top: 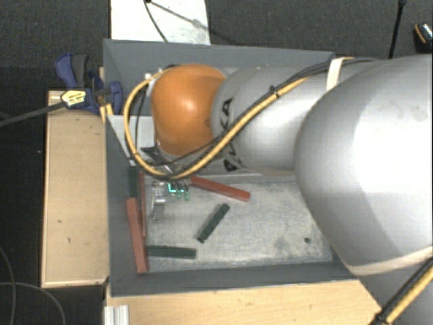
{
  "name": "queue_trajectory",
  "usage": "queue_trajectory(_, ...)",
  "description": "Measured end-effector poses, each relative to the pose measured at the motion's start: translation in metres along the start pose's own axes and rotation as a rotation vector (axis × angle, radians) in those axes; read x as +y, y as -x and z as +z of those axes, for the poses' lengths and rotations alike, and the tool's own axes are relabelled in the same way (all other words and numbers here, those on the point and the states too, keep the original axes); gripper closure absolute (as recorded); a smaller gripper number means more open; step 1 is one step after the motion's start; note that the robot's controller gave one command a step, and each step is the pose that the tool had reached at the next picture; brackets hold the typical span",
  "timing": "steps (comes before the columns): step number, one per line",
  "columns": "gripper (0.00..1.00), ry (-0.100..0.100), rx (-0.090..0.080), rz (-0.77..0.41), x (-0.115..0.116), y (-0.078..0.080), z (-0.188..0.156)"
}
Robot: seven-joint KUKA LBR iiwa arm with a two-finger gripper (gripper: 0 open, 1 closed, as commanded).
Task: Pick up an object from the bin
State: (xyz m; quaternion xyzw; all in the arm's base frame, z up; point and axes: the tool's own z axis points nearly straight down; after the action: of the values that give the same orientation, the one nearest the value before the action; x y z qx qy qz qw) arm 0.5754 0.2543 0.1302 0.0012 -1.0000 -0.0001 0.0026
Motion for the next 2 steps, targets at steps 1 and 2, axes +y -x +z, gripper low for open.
queue_trajectory(1, 0.0, -0.003, -0.002, -0.129, -0.055, 0.013, 0.061)
queue_trajectory(2, 0.0, -0.001, -0.004, -0.292, -0.118, -0.036, 0.06)
